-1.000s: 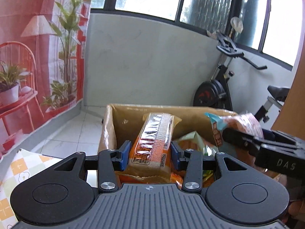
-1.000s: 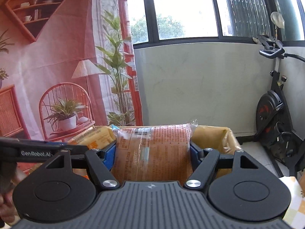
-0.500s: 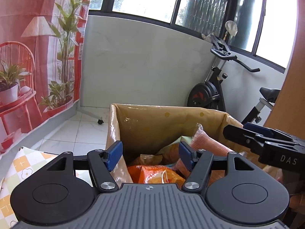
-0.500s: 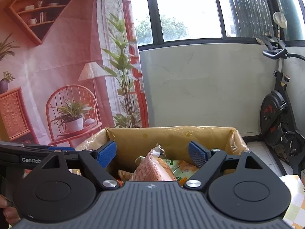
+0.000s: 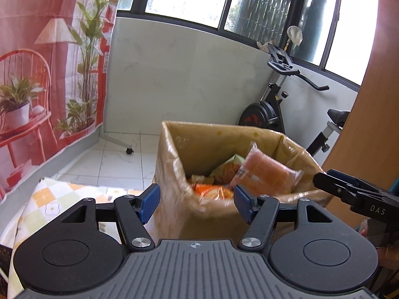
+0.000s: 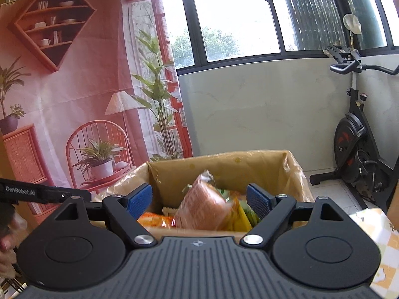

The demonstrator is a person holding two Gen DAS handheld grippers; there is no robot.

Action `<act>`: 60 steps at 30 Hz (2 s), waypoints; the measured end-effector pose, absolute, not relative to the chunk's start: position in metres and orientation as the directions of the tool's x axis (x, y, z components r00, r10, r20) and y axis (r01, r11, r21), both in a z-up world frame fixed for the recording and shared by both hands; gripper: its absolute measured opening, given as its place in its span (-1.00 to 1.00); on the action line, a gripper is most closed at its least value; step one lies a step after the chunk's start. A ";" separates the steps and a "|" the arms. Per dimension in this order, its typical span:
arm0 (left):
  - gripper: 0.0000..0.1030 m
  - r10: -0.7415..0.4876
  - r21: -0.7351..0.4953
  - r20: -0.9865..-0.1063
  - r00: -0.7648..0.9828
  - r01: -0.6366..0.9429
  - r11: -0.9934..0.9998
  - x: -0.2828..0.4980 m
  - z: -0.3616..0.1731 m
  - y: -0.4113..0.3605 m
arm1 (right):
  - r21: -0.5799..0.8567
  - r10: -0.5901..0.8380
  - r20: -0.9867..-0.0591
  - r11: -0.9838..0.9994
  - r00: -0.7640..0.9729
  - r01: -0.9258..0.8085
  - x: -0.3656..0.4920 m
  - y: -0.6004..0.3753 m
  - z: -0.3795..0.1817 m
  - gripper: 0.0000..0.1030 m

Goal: Organize snacks
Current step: 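Move both tools back down to the remaining small snack packets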

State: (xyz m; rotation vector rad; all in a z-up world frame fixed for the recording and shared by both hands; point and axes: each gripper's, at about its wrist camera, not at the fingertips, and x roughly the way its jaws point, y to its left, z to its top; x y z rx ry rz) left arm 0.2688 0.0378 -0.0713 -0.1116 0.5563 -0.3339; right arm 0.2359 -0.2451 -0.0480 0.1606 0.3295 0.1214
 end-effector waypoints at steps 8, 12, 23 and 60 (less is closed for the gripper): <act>0.31 -0.359 -0.242 -0.556 0.750 0.267 0.933 0.240 -0.113 0.054 | 0.167 0.136 -0.343 0.983 0.929 -0.082 0.199 -0.239 -0.075 0.66; 0.31 -0.368 -0.258 -0.593 0.716 0.264 0.930 0.225 -0.141 0.053 | 0.163 0.150 -0.396 0.982 0.906 -0.092 0.186 -0.234 -0.096 0.65; 0.31 -0.312 -0.225 -0.675 0.669 0.216 0.950 0.198 -0.196 0.047 | 0.142 0.213 -0.583 0.977 0.784 -0.160 0.164 -0.211 -0.163 0.60; 0.31 -0.331 -0.295 -0.729 0.599 0.162 0.942 0.176 -0.224 0.037 | 0.003 0.277 -0.752 0.909 0.598 -0.417 0.133 -0.160 -0.227 0.37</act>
